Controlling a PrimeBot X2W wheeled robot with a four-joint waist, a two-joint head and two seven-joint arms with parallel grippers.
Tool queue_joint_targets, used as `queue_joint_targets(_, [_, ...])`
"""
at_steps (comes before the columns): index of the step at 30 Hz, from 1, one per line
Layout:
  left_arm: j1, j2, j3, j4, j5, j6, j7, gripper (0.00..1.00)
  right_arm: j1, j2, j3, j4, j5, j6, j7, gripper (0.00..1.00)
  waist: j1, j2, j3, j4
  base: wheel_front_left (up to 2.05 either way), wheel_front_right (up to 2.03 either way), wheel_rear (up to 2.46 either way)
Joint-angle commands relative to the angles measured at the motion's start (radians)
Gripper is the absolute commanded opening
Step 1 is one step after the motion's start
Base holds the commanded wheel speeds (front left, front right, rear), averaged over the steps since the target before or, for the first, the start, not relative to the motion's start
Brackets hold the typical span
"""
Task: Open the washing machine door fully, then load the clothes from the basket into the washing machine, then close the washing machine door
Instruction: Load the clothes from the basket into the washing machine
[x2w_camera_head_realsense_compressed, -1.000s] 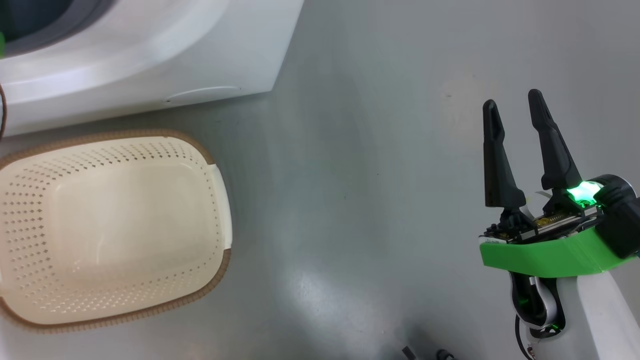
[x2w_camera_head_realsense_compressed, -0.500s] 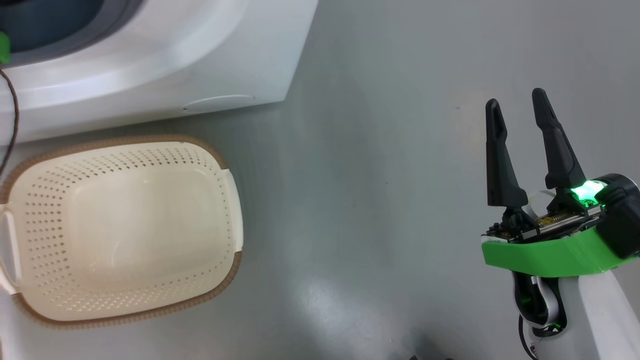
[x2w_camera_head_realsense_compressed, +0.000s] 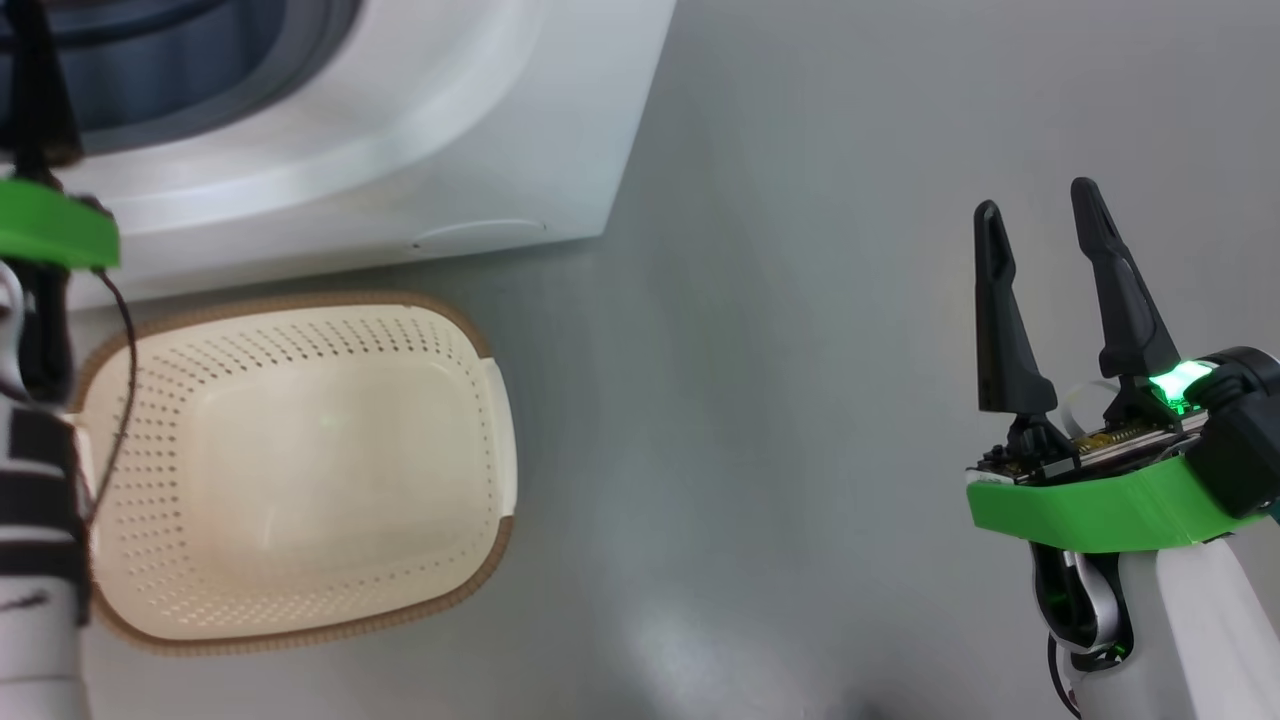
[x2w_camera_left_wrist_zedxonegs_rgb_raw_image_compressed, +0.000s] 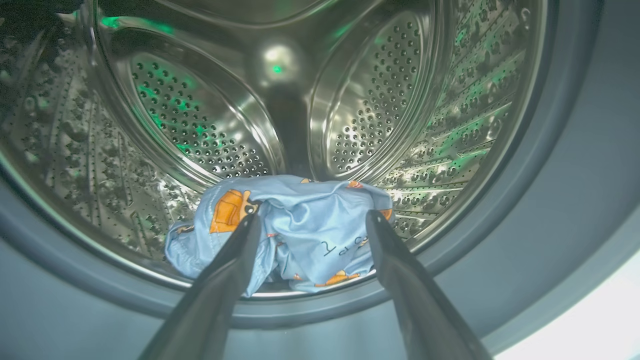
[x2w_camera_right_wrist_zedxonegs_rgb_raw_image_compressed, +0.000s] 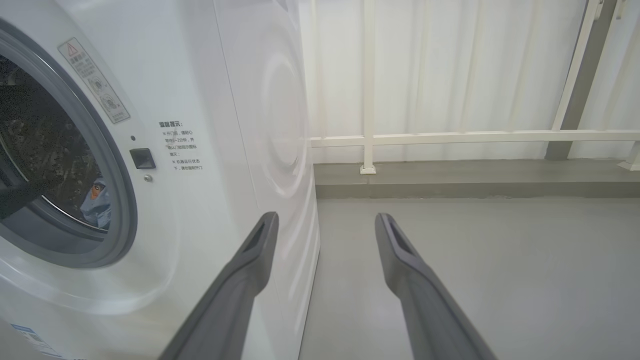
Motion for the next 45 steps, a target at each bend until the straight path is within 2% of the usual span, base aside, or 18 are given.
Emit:
queue_joint_targets(1, [0.021, 0.041, 0.027, -0.033, 0.009, 0.002, -0.006, 1.00, 0.010, -0.006, 0.021, -0.021, -0.008, 0.007, -0.005, 1.00, 0.0001, 0.0000, -0.021, 0.011, 0.00, 0.00, 0.00])
queue_joint_targets(11, [0.206, -0.039, 0.100, -0.141, 0.058, 0.001, -0.006, 1.00, 0.050, -0.029, 0.021, 0.013, -0.010, 0.007, -0.005, 1.00, 0.0001, 0.0000, -0.119, 0.044, 0.00, 0.00, 0.00])
queue_joint_targets(26, [0.481, -0.119, 0.112, -0.282, 0.077, 0.000, -0.006, 1.00, 0.145, -0.059, -0.001, 0.031, -0.004, 0.007, -0.005, 1.00, 0.0001, 0.0000, -0.243, 0.095, 0.00, 0.00, 0.00])
queue_joint_targets(45, [0.680, -0.175, 0.105, -0.404, 0.075, 0.000, -0.006, 1.00, 0.223, -0.063, -0.030, 0.032, -0.009, 0.007, -0.005, 1.00, 0.0001, 0.0000, -0.324, 0.139, 0.00, 0.00, 0.00])
